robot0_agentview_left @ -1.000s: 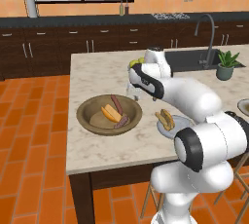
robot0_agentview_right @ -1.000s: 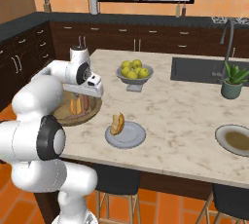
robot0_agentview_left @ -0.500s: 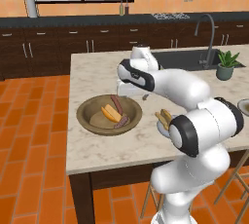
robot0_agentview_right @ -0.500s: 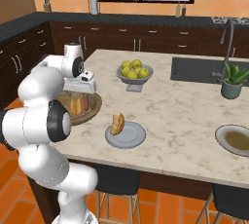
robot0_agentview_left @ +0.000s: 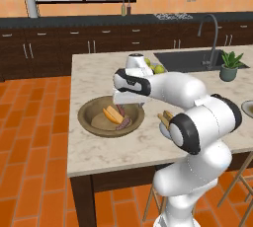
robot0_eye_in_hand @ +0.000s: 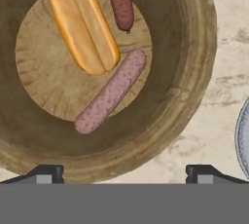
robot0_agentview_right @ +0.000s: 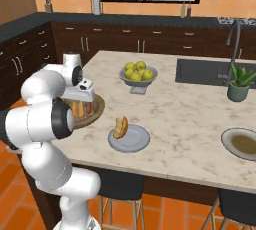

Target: Place one bun and one sausage from the bowl on each plate.

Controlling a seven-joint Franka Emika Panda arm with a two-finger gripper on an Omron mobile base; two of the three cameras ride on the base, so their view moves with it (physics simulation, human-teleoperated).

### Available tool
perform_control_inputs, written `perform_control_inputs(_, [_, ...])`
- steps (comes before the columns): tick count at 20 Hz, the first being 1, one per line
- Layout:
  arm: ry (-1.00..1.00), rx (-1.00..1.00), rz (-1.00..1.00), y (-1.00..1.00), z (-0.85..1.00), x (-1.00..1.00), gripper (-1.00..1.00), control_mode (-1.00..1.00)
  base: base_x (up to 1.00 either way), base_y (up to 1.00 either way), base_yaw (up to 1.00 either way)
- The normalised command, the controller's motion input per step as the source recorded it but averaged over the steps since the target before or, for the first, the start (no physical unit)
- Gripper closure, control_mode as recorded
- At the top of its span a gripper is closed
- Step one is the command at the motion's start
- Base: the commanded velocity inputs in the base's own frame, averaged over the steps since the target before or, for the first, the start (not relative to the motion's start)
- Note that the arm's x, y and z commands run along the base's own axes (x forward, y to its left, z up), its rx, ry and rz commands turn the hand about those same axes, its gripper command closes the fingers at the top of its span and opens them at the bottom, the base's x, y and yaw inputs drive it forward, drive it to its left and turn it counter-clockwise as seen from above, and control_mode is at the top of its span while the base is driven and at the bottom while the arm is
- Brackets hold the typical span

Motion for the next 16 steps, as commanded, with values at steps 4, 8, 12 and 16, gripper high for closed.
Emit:
perform_control_inputs(4, [-0.02,0.00,0.00,0.00,0.00,0.61,-1.00,-1.00,0.00,0.00,0.00])
perform_control_inputs(8, [-0.05,0.00,0.00,0.01,-0.19,0.65,-1.00,-1.00,0.00,0.00,0.00])
perform_control_inputs(12, [-0.05,-0.03,0.00,0.26,-0.46,0.56,-1.00,-1.00,0.00,0.00,0.00])
perform_control_inputs(16, [-0.06,-0.03,0.00,0.23,-0.40,0.46,-1.00,-1.00,0.00,0.00,0.00])
